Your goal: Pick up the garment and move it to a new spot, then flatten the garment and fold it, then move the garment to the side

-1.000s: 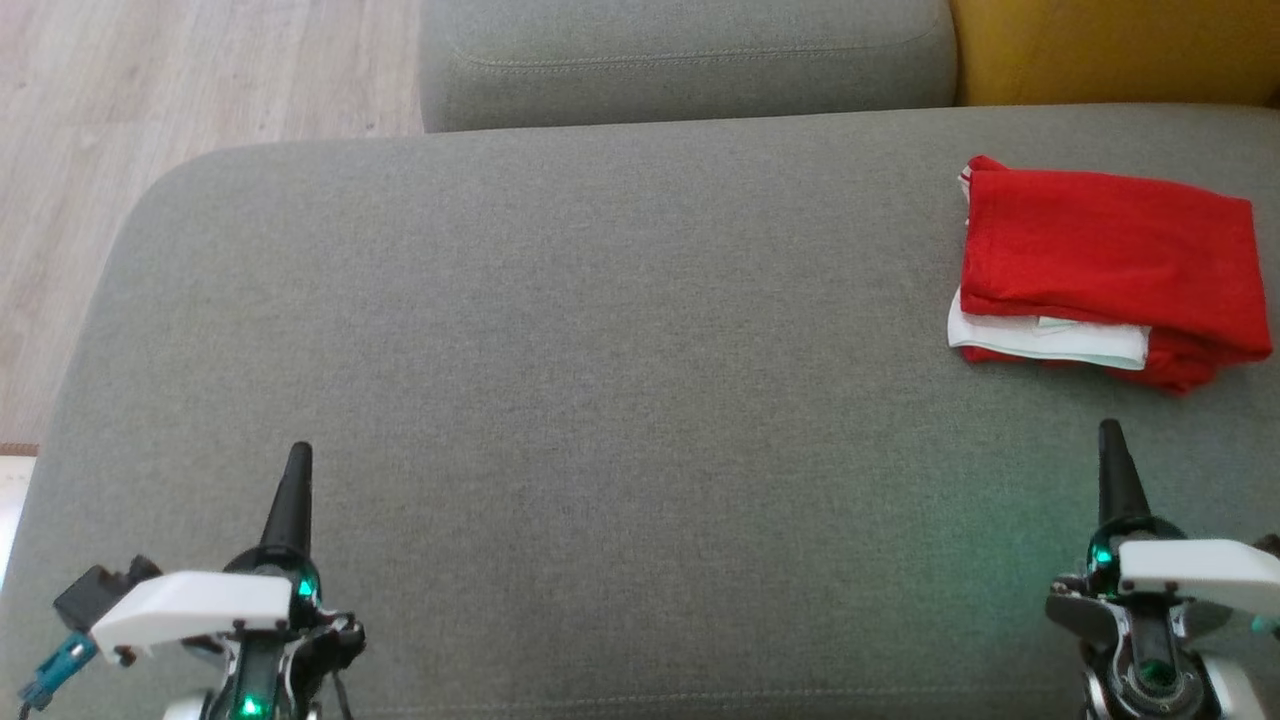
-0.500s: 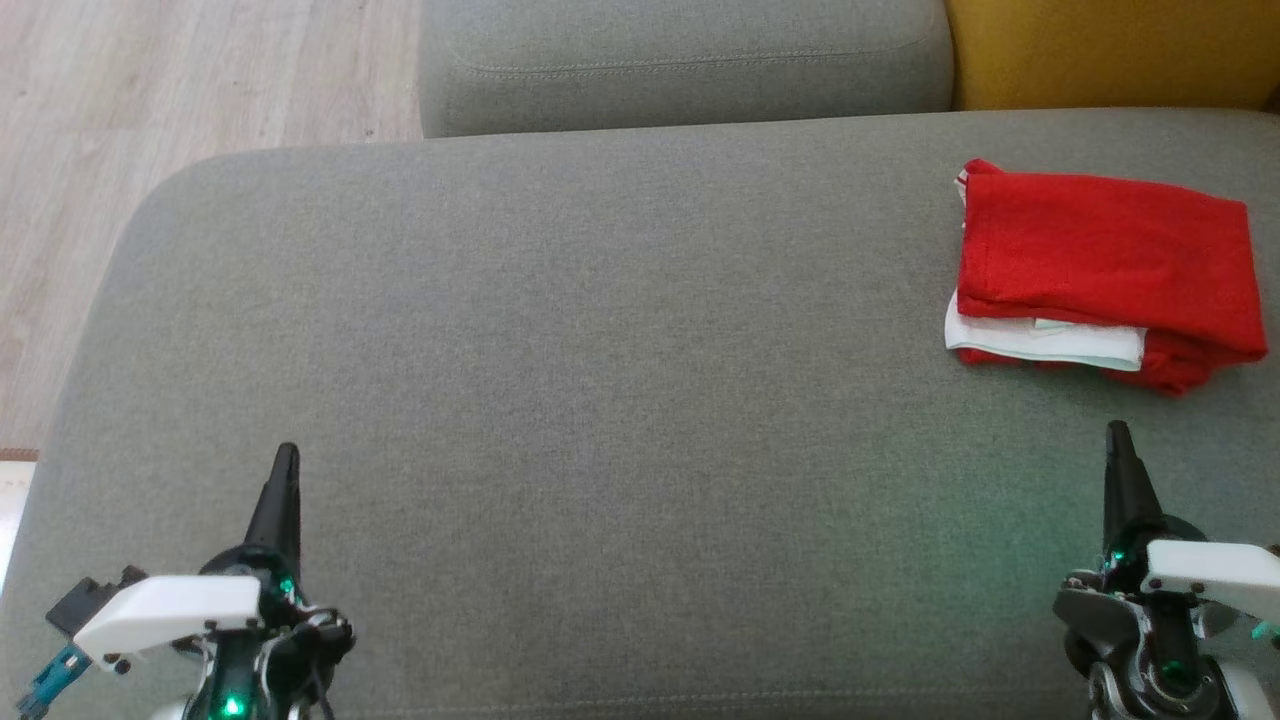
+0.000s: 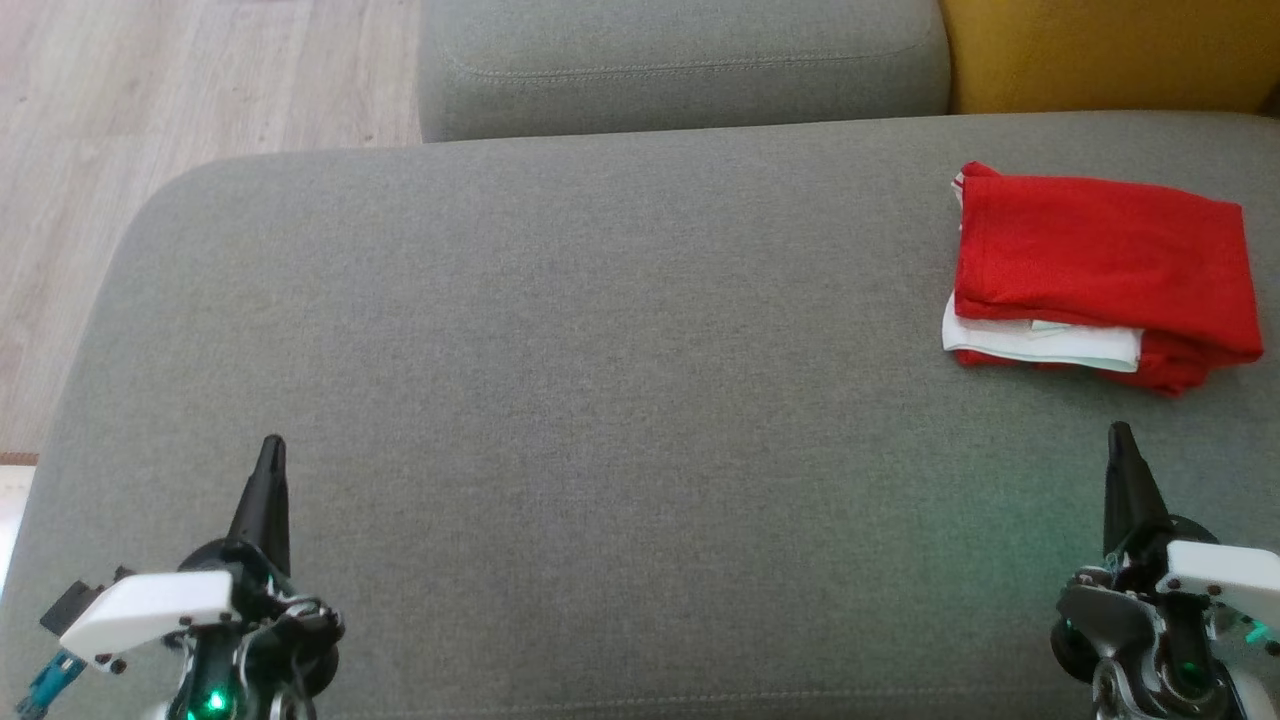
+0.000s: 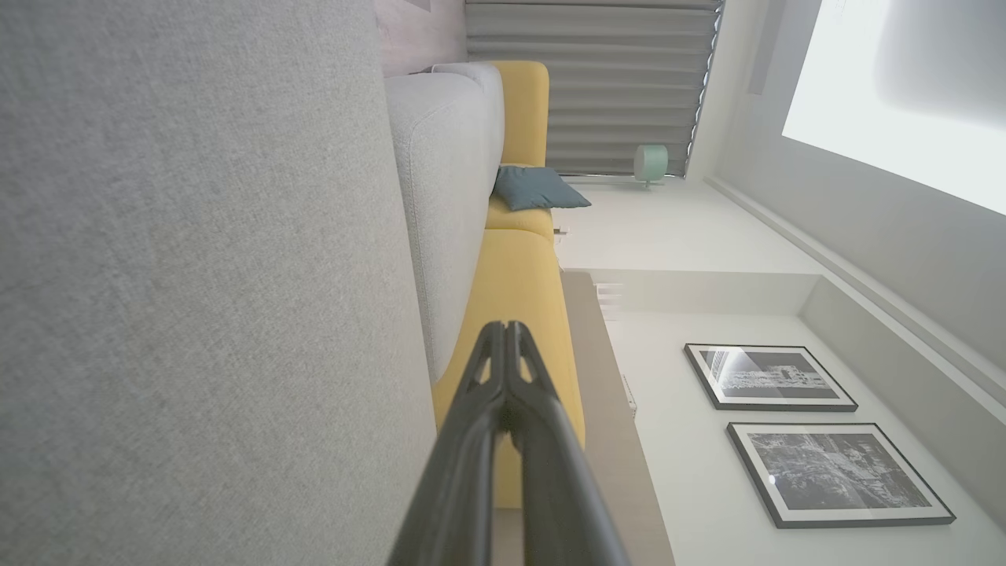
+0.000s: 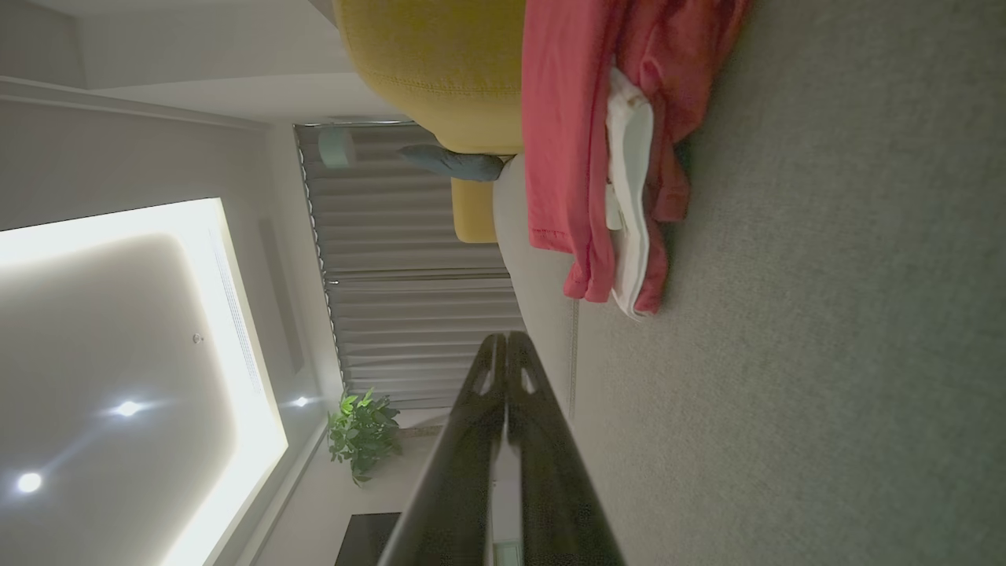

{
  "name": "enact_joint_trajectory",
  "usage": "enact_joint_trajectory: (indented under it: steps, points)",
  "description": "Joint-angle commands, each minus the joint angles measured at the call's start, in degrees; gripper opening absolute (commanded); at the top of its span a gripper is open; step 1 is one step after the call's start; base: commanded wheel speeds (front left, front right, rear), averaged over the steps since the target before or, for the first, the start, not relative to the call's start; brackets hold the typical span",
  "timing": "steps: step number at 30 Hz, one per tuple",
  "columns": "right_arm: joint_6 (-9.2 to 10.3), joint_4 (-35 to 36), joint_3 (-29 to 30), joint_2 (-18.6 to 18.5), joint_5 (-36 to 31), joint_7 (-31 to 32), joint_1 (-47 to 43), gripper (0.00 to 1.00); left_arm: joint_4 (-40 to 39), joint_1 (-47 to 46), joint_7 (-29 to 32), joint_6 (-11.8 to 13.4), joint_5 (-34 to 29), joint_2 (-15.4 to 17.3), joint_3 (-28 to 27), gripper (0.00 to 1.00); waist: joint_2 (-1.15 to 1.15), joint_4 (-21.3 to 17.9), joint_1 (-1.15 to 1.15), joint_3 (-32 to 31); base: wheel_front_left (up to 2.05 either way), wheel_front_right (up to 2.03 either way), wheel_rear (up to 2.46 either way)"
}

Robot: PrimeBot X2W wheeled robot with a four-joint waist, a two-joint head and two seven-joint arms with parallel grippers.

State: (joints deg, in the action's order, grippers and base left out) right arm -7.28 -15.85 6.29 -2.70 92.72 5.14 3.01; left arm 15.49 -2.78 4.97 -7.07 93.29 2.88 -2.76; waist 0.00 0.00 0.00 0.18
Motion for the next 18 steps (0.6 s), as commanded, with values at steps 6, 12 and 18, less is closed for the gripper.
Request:
enact_joint_trajectory:
  steps: [6,12,18]
  points:
    - [-0.21,1.89,-0.86,-0.98,0.35,0.47,3.07,0.00,-1.49,-3.28,0.38,-0.42,0.05,1.02,-2.34,0.00,0.00,0.00,0.00,0.00,0.00,0.00,0.00]
    - [-0.21,1.88,-0.78,-0.92,0.28,0.54,3.07,0.00,-1.49,-3.29,0.46,-0.42,-0.04,0.95,-2.45,0.00,0.00,0.00,0.00,0.00,0.00,0.00,0.00]
    - [-0.21,1.87,-0.68,-0.86,0.20,0.62,3.08,0.00,-1.48,-3.30,0.56,-0.42,-0.14,0.87,-2.56,0.00,0.00,0.00,0.00,0.00,0.00,0.00,0.00]
